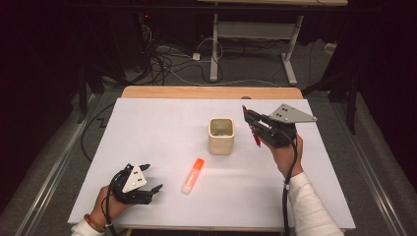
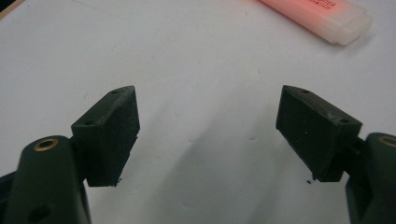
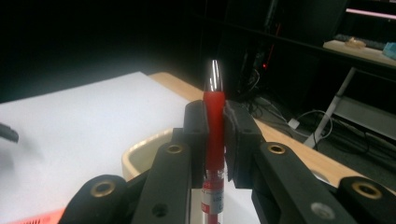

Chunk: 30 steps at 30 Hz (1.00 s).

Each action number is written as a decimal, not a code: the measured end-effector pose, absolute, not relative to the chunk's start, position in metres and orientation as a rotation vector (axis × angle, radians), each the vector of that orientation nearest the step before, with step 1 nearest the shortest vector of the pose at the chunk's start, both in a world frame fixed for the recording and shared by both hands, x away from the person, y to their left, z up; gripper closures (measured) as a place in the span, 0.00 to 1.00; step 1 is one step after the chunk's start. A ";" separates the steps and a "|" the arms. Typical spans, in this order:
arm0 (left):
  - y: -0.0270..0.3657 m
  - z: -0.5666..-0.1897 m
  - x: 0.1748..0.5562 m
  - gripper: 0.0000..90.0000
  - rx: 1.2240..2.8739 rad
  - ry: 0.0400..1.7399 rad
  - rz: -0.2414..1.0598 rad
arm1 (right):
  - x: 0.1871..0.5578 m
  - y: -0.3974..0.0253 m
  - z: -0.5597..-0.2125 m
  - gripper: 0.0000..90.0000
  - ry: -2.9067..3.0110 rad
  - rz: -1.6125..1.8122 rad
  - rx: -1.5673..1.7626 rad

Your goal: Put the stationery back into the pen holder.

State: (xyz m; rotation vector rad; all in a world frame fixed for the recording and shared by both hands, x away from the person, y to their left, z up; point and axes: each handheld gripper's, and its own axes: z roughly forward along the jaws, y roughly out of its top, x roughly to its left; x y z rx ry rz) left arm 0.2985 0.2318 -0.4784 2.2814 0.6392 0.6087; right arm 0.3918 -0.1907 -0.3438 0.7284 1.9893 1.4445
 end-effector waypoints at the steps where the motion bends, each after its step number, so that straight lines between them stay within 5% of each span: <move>1: 0.232 -0.479 0.299 0.23 2.283 0.641 0.607 | 0.393 -0.188 -0.342 0.89 1.989 1.455 0.732; 30: 0.233 -0.480 0.300 0.23 2.284 0.636 0.588 | 0.426 -0.130 -0.329 0.89 1.951 1.552 0.708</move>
